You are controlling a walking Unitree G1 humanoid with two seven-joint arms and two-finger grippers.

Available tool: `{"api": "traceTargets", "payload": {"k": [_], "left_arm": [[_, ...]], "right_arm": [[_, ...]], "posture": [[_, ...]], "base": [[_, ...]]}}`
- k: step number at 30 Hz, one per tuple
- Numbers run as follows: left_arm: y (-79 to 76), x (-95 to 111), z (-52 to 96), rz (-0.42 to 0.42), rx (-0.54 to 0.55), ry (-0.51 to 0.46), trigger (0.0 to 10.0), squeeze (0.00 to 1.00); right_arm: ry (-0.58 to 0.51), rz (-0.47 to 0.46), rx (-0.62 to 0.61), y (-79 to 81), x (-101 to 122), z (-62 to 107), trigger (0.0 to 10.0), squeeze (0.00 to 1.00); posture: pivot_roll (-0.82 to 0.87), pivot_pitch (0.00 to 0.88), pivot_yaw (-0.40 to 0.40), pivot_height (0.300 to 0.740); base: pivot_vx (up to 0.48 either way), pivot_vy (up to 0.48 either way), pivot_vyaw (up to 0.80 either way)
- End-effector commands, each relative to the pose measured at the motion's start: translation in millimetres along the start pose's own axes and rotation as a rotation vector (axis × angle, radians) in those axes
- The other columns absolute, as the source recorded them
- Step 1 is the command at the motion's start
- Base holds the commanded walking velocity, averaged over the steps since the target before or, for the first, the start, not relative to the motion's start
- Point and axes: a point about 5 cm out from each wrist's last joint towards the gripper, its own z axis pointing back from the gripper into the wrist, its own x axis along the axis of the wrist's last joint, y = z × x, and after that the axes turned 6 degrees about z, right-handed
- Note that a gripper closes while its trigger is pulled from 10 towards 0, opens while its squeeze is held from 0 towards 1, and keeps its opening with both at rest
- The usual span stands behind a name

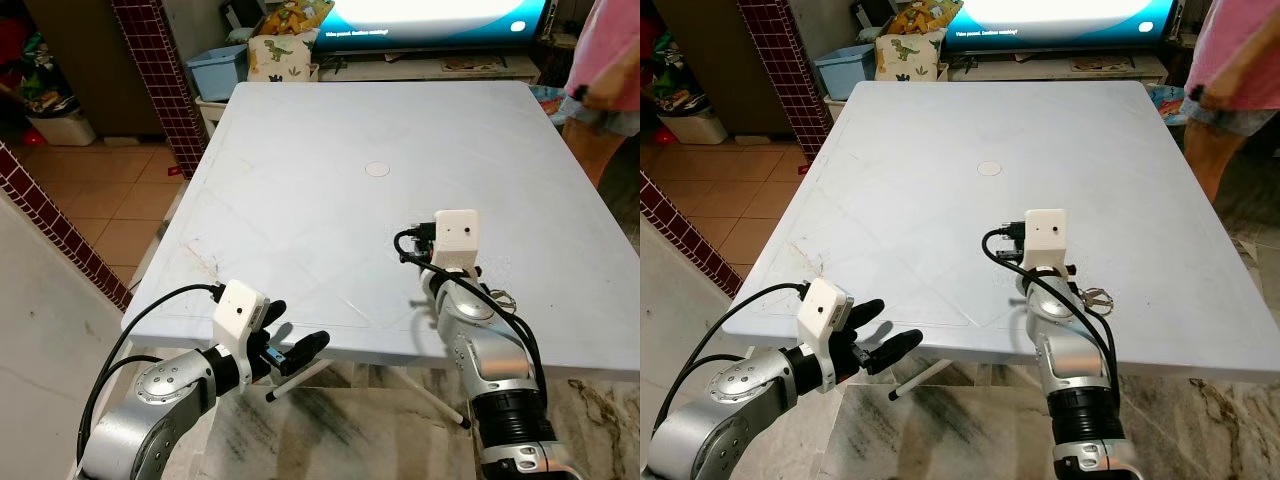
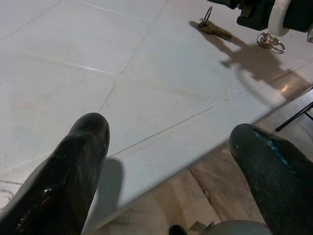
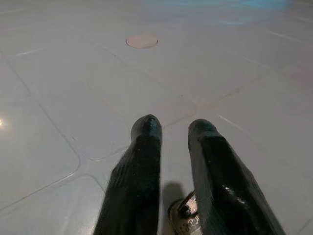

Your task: Hang keys on a hook

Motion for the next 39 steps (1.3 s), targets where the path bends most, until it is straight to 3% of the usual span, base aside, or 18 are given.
{"api": "traceTargets", "payload": {"k": [1, 19, 29, 30, 34, 36, 37, 38, 39], "left_arm": [[0.7, 0.7, 1.5, -0.009, 0.003, -0.003, 10.0, 0.00], [-2.6, 1.2, -0.2, -0.008, -0.022, -0.010, 10.0, 0.00], [-4.1, 1.1, -0.5, -0.005, -0.025, -0.013, 10.0, 0.00], [-4.7, 0.4, -0.5, -0.003, -0.026, -0.012, 10.0, 0.00], [-4.8, 0.1, -0.6, -0.002, -0.026, -0.011, 10.0, 0.00], [-3.8, -0.5, 0.1, 0.000, -0.021, -0.009, 10.0, 0.00], [-3.6, -0.8, 0.3, 0.000, -0.019, -0.008, 10.0, 0.00], [-3.5, -1.5, 0.5, 0.001, -0.019, -0.007, 10.0, 0.00], [-3.5, -1.8, 0.2, 0.003, -0.019, -0.005, 10.0, 0.00]], "right_arm": [[0.018, -0.024, -0.001, 2.0, 0.9, -2.2, 10.0, 1.00], [0.131, -0.087, -0.003, 16.9, -4.6, 9.5, 10.0, 1.00], [0.096, -0.050, 0.014, 17.5, 6.1, 13.2, 10.0, 0.93], [0.062, 0.004, 0.034, 17.6, 9.0, 14.6, 10.0, 0.89], [0.038, 0.054, 0.058, 14.5, 9.3, 16.6, 10.0, 0.81], [0.025, 0.127, 0.109, 5.2, 5.8, 20.9, 10.0, 0.55], [0.025, 0.152, 0.119, 2.7, 4.4, 22.2, 10.0, 0.55], [0.033, 0.180, 0.119, -2.5, 1.2, 24.0, 10.0, 0.37], [0.052, 0.165, 0.102, -7.9, -1.7, 24.8, 10.0, 0.29]], "posture": [[0.02, 0.087, 0.072, 0.740], [0.02, 0.081, 0.070, 0.740], [0.02, 0.085, 0.069, 0.740], [0.02, 0.085, 0.069, 0.740], [0.02, 0.086, 0.067, 0.740], [0.02, 0.086, 0.067, 0.740], [0.02, 0.086, 0.067, 0.740], [0.02, 0.086, 0.067, 0.740], [0.01, 0.089, 0.067, 0.740]], "base": [[0.000, 0.000, 0.00], [0.000, 0.000, 0.00], [0.000, 0.000, 0.00], [0.000, 0.000, 0.00], [0.000, 0.000, 0.00], [0.000, 0.000, 0.00], [0.000, 0.000, 0.00], [0.000, 0.000, 0.00], [0.000, 0.000, 0.00]]}}
